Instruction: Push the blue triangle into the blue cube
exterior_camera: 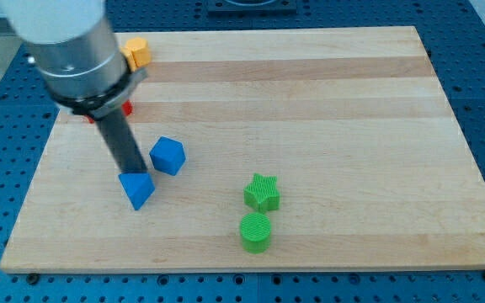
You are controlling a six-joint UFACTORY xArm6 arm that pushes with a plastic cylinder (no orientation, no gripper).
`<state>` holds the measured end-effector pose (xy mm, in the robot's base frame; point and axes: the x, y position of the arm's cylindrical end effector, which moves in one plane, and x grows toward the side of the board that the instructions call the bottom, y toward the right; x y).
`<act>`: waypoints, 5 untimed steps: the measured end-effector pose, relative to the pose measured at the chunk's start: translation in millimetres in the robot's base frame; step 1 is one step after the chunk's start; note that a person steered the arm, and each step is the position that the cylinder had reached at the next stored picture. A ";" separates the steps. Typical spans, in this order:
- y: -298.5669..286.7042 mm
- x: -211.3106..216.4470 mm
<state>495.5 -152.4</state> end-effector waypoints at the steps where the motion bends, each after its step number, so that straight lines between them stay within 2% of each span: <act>1: 0.2 -0.7; 2: -7.6 -1.1; 4: -59.9 2.6; 5: -35.8 67.5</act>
